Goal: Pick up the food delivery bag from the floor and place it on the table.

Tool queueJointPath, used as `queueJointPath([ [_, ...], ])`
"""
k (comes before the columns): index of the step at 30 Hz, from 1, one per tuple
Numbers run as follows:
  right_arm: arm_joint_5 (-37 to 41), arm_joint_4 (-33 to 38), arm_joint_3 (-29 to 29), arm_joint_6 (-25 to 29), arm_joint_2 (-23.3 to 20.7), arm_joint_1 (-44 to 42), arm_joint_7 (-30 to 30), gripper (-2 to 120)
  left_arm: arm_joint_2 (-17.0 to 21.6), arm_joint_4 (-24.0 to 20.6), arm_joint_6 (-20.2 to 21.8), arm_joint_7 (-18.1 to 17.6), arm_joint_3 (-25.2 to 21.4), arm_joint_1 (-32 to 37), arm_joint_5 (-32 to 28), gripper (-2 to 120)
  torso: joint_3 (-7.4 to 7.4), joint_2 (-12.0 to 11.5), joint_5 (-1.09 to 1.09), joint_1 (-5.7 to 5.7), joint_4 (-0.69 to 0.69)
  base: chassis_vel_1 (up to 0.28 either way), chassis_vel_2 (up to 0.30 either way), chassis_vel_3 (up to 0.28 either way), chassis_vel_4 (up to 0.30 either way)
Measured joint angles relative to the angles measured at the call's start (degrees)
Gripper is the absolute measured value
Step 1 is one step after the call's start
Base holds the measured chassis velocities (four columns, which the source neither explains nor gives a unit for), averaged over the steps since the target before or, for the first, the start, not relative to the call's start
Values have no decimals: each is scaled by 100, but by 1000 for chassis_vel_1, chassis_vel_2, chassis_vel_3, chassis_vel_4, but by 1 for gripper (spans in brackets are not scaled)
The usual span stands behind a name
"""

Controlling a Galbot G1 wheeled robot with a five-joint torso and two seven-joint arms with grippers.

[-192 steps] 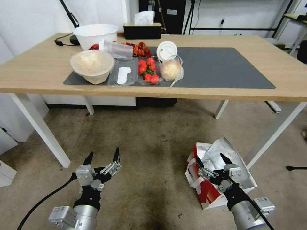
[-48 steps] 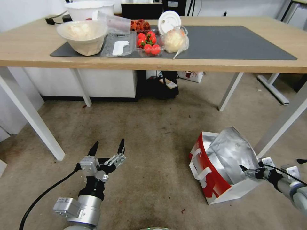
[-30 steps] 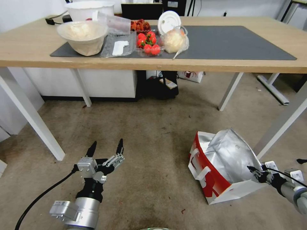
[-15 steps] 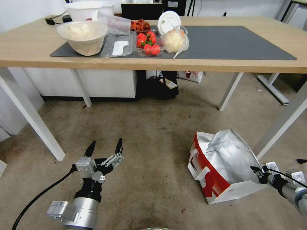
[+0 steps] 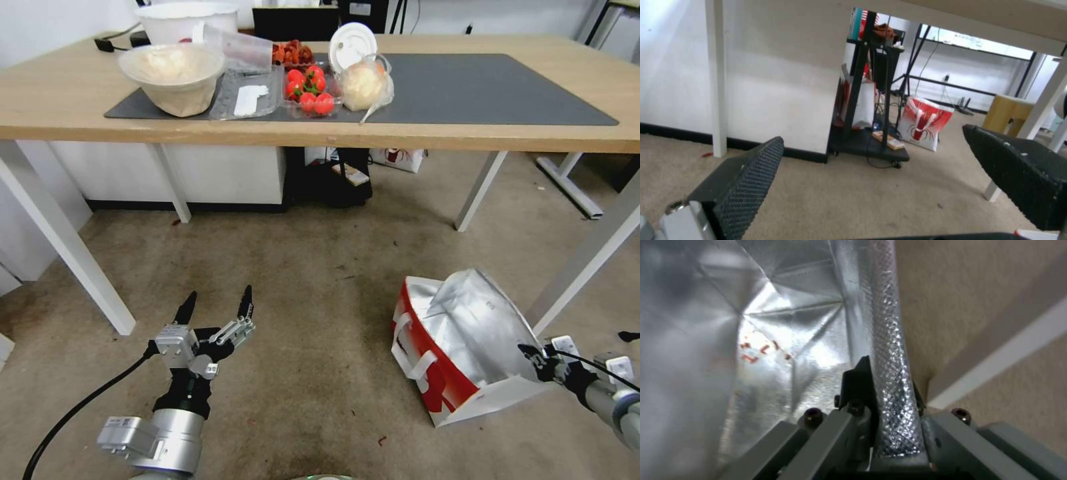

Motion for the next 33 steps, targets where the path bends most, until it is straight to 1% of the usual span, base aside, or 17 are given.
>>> queueJointPath([
  [2,62,99,26,30,-52,-55,-23,0,-5,10,0,-2,3,-4,0,100,0,0,0,0,0,0,0,0,0],
  [4,263,426,99,62,-181,-174,-53,0,-14,22,0,-13,6,-20,0,100,0,0,0,0,0,0,0,0,0],
  [5,263,426,99,62,-181,-174,-53,0,-14,22,0,-13,6,-20,0,100,0,0,0,0,0,0,0,0,0],
  [7,475,849,154,48,-323,-270,-54,0,-17,33,0,-21,2,-37,0,100,0,0,0,0,0,0,0,0,0],
  [8,475,849,154,48,-323,-270,-54,0,-17,33,0,-21,2,-37,0,100,0,0,0,0,0,0,0,0,0],
  [11,760,1364,190,-49,-520,-364,-51,0,-33,38,5,-26,-1,-63,1,100,0,0,0,0,1,0,0,0,0],
  [12,760,1364,190,-49,-520,-364,-51,0,-33,38,5,-26,-1,-63,1,100,0,0,0,0,1,0,0,0,0],
  [15,1031,1775,191,-185,-723,-424,-31,0,-53,42,23,-31,0,-86,0,100,0,0,-1,0,0,0,0,0,0],
  [19,1248,2035,191,-270,-883,-452,-39,0,-53,49,29,-31,-5,-95,0,100,0,0,0,0,0,0,0,0,0],
  [22,1577,2291,191,-292,-1147,-453,-286,0,-46,56,50,-53,-41,-111,-5,100,0,0,0,0,0,0,0,0,0],
  [24,1646,2325,195,-270,-1227,-444,-394,0,-45,56,70,-66,-54,-115,-8,100,0,0,0,0,0,0,0,0,0],
  [25,1714,2340,203,-231,-1305,-432,-513,0,-42,56,82,-70,-65,-118,-8,100,0,0,-1,0,0,0,0,0,0],
  [27,1867,2316,229,-78,-1512,-372,-990,0,-32,69,93,-77,-94,-122,-24,100,0,0,0,0,1,0,0,0,0],
  [28,1867,2316,229,-78,-1512,-372,-990,0,-32,69,93,-77,-94,-122,-24,100,0,0,0,0,1,0,0,0,0],
  [30,1946,2266,258,-14,-1760,-289,-1397,0,-21,79,93,-77,-121,-132,-72,100,0,0,0,0,0,0,0,0,0],
  [32,1970,2257,268,-9,-1817,-268,-1496,0,-17,79,93,-77,-131,-136,-94,100,0,0,0,0,0,0,0,0,0],
  [33,2027,2247,301,-9,-1937,-231,-1659,0,-8,79,93,-76,-149,-141,-128,100,0,0,1,0,0,0,0,0,0],
])
